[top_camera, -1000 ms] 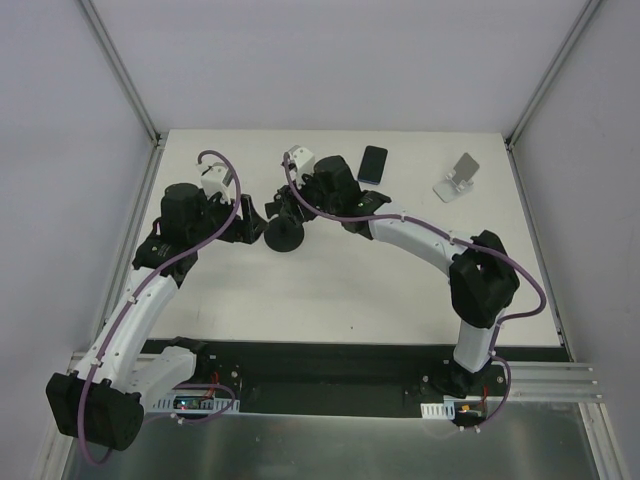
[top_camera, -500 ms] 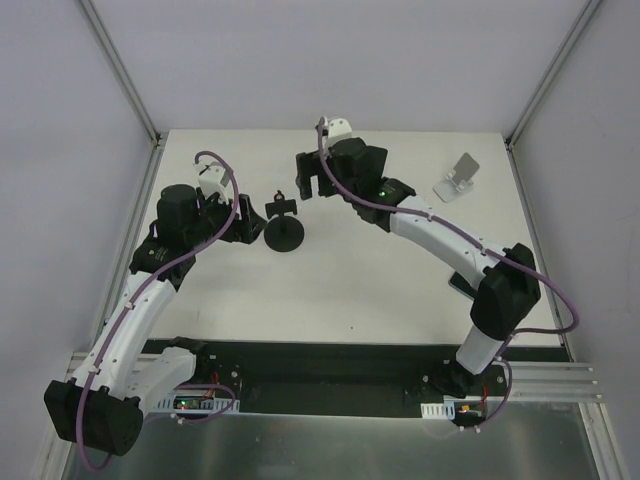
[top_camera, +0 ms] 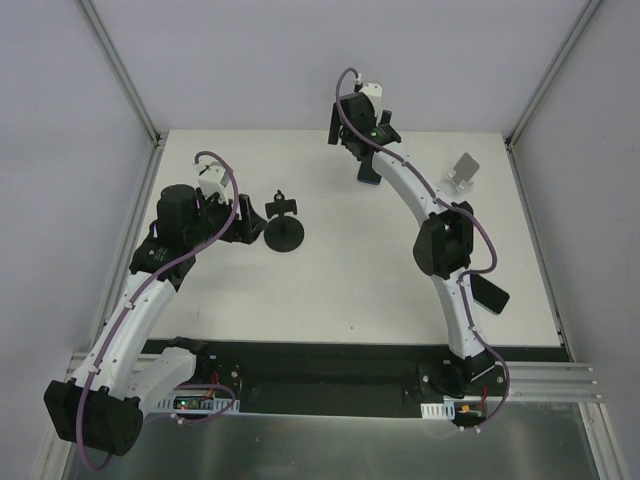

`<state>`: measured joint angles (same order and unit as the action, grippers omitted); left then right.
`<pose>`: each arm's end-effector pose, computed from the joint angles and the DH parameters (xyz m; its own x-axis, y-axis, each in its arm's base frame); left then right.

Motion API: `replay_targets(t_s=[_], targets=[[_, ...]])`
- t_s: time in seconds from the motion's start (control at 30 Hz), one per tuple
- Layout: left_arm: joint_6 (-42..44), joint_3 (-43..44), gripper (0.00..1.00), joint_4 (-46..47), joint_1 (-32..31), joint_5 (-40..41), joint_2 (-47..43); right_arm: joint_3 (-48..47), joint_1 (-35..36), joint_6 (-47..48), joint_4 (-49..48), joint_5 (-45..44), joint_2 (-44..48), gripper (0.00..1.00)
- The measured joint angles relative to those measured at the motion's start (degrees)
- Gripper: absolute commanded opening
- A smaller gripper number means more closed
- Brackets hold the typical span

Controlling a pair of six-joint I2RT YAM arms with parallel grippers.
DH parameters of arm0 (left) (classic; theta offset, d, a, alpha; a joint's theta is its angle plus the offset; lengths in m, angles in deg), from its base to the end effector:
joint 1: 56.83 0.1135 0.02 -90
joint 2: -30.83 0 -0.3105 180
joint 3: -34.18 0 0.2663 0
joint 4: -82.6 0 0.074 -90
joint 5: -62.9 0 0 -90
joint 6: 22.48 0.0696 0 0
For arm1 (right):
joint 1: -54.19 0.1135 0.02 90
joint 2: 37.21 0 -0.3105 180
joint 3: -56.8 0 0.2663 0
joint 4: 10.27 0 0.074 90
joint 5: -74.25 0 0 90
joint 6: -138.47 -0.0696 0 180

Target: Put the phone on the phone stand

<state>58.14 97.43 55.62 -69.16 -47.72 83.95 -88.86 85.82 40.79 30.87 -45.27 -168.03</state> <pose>0.2185 -0.0728 0.3684 -0.3656 -0.0762 -0.9276 0.4759 0.8412 -0.2567 0.5297 0.2860 0.3571 -0.3846 -0.1003 -0.9176 -0.0291 0.9949 -0.0965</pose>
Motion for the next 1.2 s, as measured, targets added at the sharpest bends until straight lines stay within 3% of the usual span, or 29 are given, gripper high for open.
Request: replay_targets(t_s=[0.33, 1.2], targets=[[-0.1, 0.0, 0.78, 0.0, 0.0, -1.1, 0.9, -3.6, -6.0, -1.4, 6.0, 3.3, -11.3, 0.96], [-0.5, 0.0, 0.78, 0.0, 0.1, -2.2, 2.0, -12.0, -10.6, -4.7, 11.9, 12.7, -21.7, 0.96]])
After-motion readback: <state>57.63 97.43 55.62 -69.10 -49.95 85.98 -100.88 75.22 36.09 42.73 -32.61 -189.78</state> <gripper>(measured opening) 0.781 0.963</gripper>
